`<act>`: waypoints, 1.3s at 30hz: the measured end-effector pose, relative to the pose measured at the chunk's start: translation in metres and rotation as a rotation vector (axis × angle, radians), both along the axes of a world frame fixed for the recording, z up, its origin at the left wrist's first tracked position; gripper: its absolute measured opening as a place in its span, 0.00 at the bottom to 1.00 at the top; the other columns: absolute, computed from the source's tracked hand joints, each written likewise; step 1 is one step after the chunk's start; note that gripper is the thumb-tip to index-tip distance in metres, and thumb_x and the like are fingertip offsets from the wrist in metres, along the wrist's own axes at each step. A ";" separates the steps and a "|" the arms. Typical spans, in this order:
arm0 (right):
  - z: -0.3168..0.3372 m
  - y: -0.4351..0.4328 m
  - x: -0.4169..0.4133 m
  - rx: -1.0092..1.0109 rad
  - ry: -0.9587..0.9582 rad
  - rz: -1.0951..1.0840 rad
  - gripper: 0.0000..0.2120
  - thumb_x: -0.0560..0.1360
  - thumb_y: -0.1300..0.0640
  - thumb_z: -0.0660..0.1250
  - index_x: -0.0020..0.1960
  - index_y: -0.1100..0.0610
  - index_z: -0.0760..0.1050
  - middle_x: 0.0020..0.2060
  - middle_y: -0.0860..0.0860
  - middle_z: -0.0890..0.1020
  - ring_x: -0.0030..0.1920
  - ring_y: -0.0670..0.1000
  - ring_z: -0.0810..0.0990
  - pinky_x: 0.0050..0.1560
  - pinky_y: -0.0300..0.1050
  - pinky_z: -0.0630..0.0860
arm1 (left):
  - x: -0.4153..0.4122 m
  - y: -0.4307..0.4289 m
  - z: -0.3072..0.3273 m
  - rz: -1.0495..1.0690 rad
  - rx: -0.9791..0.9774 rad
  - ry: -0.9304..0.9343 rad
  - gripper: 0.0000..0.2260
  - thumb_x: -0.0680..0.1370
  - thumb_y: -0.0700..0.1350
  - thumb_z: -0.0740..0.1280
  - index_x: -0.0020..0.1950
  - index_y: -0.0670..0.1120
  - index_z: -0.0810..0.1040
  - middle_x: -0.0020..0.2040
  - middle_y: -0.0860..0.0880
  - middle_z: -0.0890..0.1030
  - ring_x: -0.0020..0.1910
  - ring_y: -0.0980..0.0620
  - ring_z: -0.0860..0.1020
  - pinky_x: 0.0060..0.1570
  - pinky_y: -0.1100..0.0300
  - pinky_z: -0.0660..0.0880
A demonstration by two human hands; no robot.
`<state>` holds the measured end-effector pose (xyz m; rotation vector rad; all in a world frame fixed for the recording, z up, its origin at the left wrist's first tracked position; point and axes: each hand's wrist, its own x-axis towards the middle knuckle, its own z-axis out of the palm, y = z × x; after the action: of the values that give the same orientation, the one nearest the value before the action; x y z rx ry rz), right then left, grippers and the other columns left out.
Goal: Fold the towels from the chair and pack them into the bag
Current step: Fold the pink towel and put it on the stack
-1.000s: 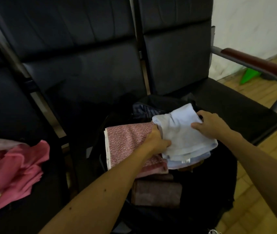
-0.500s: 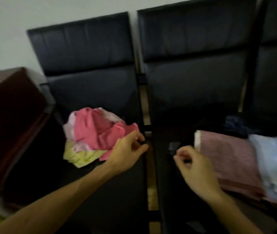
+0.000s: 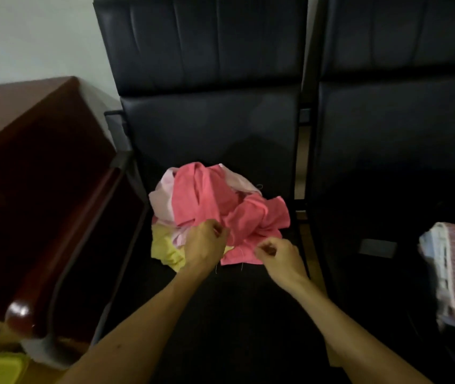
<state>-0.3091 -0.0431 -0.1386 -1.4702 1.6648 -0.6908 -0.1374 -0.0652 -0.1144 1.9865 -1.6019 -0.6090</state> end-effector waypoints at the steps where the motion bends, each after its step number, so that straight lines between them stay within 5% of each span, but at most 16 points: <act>1: -0.003 -0.015 0.004 0.011 0.007 -0.051 0.02 0.76 0.54 0.71 0.48 0.52 0.81 0.44 0.43 0.82 0.47 0.46 0.81 0.47 0.41 0.76 | -0.003 -0.012 -0.005 -0.045 -0.016 -0.028 0.09 0.79 0.49 0.68 0.44 0.45 0.81 0.37 0.51 0.82 0.38 0.50 0.80 0.39 0.56 0.74; 6: -0.014 -0.082 0.014 0.099 0.118 -0.250 0.15 0.77 0.52 0.68 0.62 0.54 0.75 0.54 0.54 0.82 0.53 0.58 0.81 0.50 0.51 0.79 | -0.031 -0.062 -0.016 -0.250 -0.133 -0.155 0.08 0.78 0.41 0.63 0.51 0.40 0.81 0.48 0.41 0.83 0.48 0.40 0.80 0.46 0.49 0.74; 10: -0.035 -0.114 0.018 0.137 0.145 -0.262 0.24 0.75 0.48 0.69 0.69 0.53 0.70 0.58 0.55 0.81 0.55 0.59 0.81 0.54 0.56 0.80 | -0.035 -0.092 -0.032 -0.212 -0.079 -0.245 0.12 0.78 0.43 0.63 0.57 0.40 0.78 0.57 0.40 0.80 0.57 0.38 0.76 0.56 0.46 0.73; 15: -0.052 -0.120 0.020 0.085 0.235 -0.261 0.14 0.81 0.59 0.62 0.65 0.55 0.76 0.60 0.55 0.80 0.58 0.58 0.80 0.54 0.49 0.77 | -0.026 -0.092 -0.055 -0.186 0.004 -0.174 0.13 0.81 0.47 0.62 0.55 0.40 0.80 0.52 0.42 0.83 0.52 0.40 0.81 0.48 0.51 0.74; 19: -0.046 -0.107 0.014 0.001 0.126 -0.212 0.05 0.79 0.51 0.66 0.52 0.51 0.78 0.55 0.53 0.80 0.51 0.53 0.81 0.49 0.46 0.79 | -0.020 -0.081 -0.050 -0.201 -0.125 -0.045 0.13 0.81 0.49 0.60 0.52 0.43 0.81 0.48 0.44 0.83 0.46 0.43 0.81 0.48 0.50 0.77; 22: -0.010 -0.089 0.000 0.038 -0.022 -0.156 0.07 0.79 0.50 0.65 0.46 0.53 0.78 0.48 0.53 0.81 0.44 0.50 0.82 0.43 0.45 0.80 | -0.022 -0.064 -0.014 -0.239 -0.195 0.054 0.09 0.84 0.48 0.57 0.51 0.44 0.73 0.43 0.49 0.79 0.40 0.48 0.77 0.42 0.50 0.72; 26: 0.065 -0.062 -0.012 0.047 -0.178 -0.126 0.12 0.80 0.54 0.61 0.38 0.56 0.72 0.35 0.50 0.74 0.39 0.50 0.73 0.42 0.46 0.68 | -0.020 -0.040 0.060 -0.344 -0.231 0.173 0.04 0.84 0.45 0.57 0.53 0.46 0.67 0.39 0.50 0.76 0.43 0.41 0.79 0.44 0.45 0.73; 32: 0.192 -0.008 -0.017 -0.124 -0.315 -0.050 0.15 0.77 0.55 0.62 0.32 0.50 0.68 0.29 0.48 0.69 0.34 0.49 0.69 0.39 0.46 0.64 | -0.021 0.017 0.196 -0.344 -0.383 0.202 0.04 0.83 0.46 0.59 0.49 0.48 0.69 0.37 0.53 0.74 0.42 0.48 0.74 0.44 0.53 0.66; 36: 0.282 0.038 -0.016 -0.288 -0.379 -0.004 0.18 0.79 0.56 0.62 0.31 0.50 0.65 0.27 0.45 0.67 0.28 0.44 0.65 0.33 0.44 0.60 | -0.016 0.059 0.282 -0.344 -0.453 0.365 0.06 0.81 0.45 0.62 0.45 0.48 0.75 0.40 0.54 0.77 0.41 0.55 0.74 0.46 0.57 0.71; 39: 0.341 0.076 -0.015 -0.375 -0.460 0.047 0.18 0.80 0.55 0.61 0.32 0.50 0.65 0.28 0.46 0.68 0.30 0.45 0.66 0.35 0.45 0.62 | -0.014 0.099 0.338 -0.348 -0.517 0.503 0.07 0.81 0.41 0.60 0.48 0.42 0.77 0.42 0.51 0.76 0.40 0.57 0.72 0.35 0.68 0.70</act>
<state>-0.3244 0.0332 0.2025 -1.4527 1.1857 -1.2605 -0.1515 0.0337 0.2235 1.0872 -1.5806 -0.6710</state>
